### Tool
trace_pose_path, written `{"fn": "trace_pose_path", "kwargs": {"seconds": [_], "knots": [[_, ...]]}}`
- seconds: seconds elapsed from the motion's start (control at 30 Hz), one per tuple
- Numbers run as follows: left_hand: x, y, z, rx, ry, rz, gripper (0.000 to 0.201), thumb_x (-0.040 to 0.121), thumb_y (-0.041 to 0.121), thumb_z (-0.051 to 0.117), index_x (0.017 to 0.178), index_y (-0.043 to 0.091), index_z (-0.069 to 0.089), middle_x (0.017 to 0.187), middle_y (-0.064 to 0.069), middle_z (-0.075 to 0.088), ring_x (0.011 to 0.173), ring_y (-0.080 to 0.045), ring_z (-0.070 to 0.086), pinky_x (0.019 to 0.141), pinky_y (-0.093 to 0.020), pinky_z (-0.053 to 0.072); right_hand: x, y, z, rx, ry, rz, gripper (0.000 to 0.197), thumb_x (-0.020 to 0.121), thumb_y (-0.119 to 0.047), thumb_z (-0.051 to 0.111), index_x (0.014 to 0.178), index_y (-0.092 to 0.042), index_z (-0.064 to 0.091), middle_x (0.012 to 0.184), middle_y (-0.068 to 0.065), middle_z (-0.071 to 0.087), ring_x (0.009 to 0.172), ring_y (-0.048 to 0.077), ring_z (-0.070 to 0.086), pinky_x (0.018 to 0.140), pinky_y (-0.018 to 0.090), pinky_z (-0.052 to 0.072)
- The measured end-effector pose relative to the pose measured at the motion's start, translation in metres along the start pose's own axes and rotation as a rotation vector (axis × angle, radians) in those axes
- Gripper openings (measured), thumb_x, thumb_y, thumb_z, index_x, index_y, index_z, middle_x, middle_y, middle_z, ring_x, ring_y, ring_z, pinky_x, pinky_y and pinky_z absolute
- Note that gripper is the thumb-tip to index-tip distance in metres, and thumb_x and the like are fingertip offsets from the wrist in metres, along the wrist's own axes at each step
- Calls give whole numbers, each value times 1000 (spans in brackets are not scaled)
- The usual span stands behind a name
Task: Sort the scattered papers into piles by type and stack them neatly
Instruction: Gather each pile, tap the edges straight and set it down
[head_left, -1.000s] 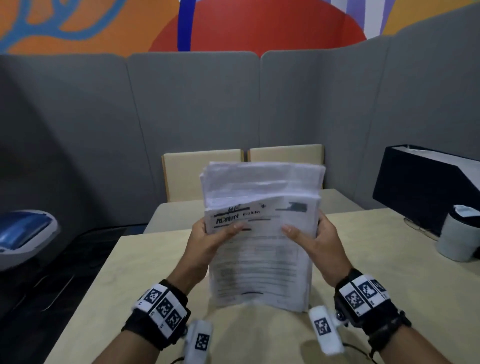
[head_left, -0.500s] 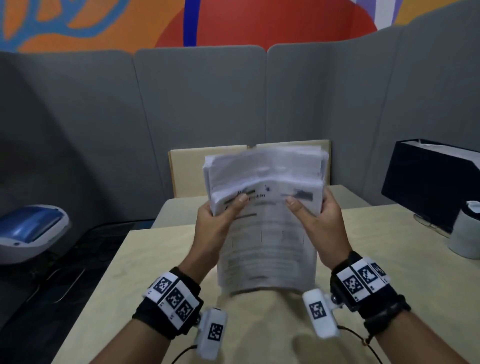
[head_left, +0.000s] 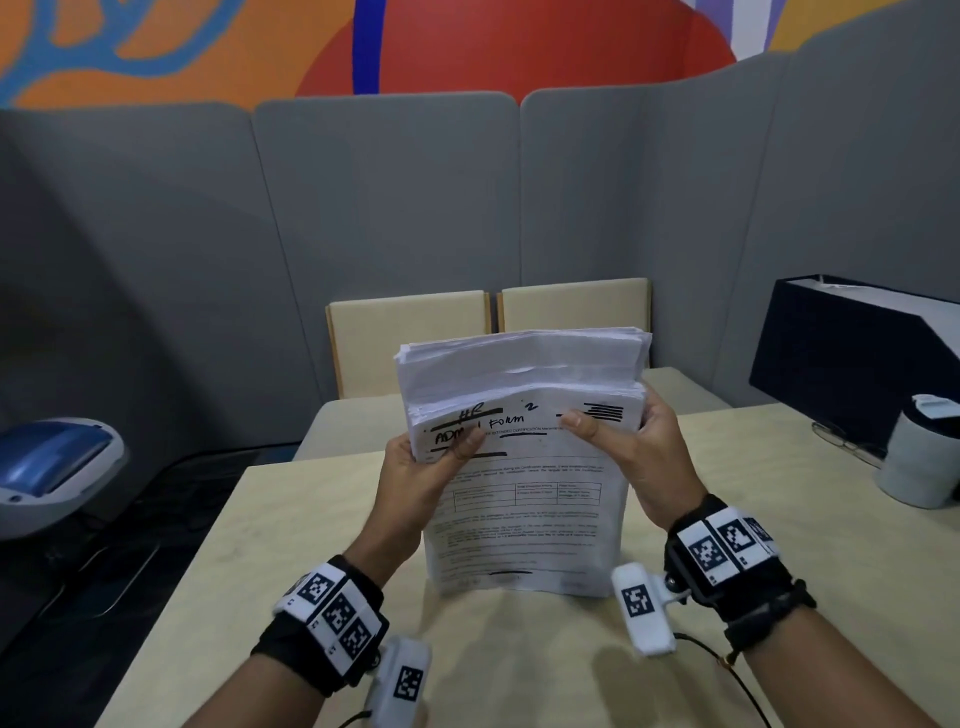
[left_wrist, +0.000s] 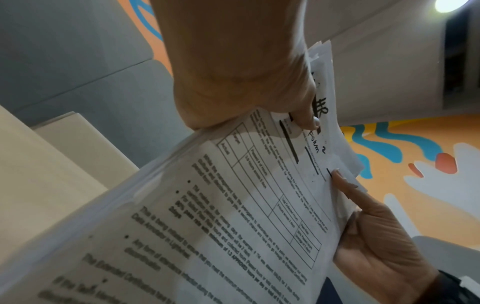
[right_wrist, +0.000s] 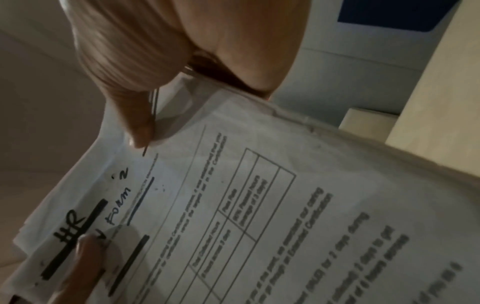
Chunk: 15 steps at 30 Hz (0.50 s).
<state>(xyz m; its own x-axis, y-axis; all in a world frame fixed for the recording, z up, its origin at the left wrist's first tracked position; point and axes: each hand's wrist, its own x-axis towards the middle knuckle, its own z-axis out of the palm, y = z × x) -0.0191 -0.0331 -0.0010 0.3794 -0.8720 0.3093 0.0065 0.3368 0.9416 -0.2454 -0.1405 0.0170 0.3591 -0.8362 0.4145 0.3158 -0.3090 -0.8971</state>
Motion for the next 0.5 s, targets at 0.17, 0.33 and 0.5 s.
{"fn": "trace_pose_path", "kwargs": {"seconds": [0.17,0.33,0.5], "knots": [[3,-4,-2,-11,-34,-4,39,86,30,81,119,10,73,114,-15,78,105,-37,75,94,-57,59,-2,3,7,-9,41,-25,46,91,-11,78,131,-11,56,121,13,74,110,33,73,92,50,61],[3,-6,-6,-8,-26,-38,40,87,31,79,117,7,74,114,-15,78,105,-37,75,97,-61,57,-6,1,-3,52,-24,41,44,90,-5,75,131,-5,58,120,18,74,107,36,74,88,48,62],[-4,-26,-7,-28,-95,-94,41,87,37,78,121,14,72,119,-14,76,110,-37,73,97,-57,57,-16,39,-5,103,-85,208,43,85,-19,82,123,-4,69,119,19,75,112,43,71,97,56,57]]}}
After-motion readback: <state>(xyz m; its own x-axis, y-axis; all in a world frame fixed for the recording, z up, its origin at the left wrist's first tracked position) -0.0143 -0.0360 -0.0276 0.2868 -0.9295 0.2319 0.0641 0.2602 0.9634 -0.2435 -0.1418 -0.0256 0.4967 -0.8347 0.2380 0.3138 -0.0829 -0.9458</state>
